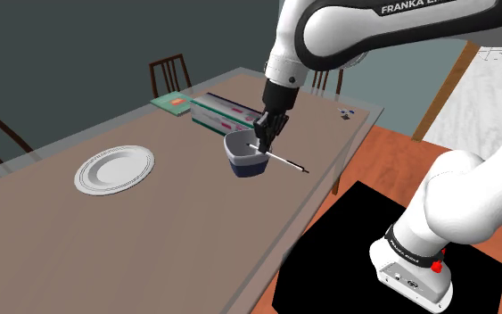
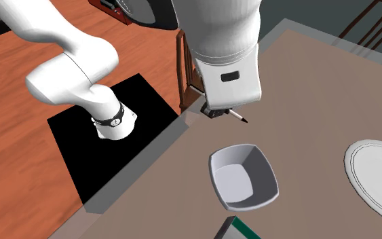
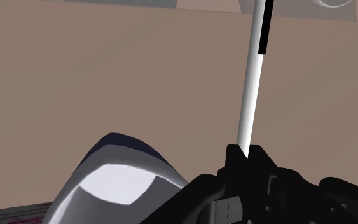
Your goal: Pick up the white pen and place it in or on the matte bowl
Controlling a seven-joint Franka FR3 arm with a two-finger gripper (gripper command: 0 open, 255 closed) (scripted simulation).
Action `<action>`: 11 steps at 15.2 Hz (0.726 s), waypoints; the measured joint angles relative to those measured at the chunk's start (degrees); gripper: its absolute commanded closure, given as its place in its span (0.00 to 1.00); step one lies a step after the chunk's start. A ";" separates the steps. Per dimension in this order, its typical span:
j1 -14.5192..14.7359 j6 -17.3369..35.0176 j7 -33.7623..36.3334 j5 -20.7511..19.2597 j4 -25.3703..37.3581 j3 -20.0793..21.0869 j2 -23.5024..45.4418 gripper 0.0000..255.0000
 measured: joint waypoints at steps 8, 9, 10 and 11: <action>-2.55 -2.39 -2.86 -2.80 13.02 -2.70 11.66 1.00; -2.90 -2.85 -3.30 -3.16 15.16 -3.09 13.52 1.00; -3.14 -3.03 -3.58 -3.48 17.36 -3.32 15.63 1.00; -3.62 -3.76 -4.32 -3.83 19.62 -3.91 17.44 1.00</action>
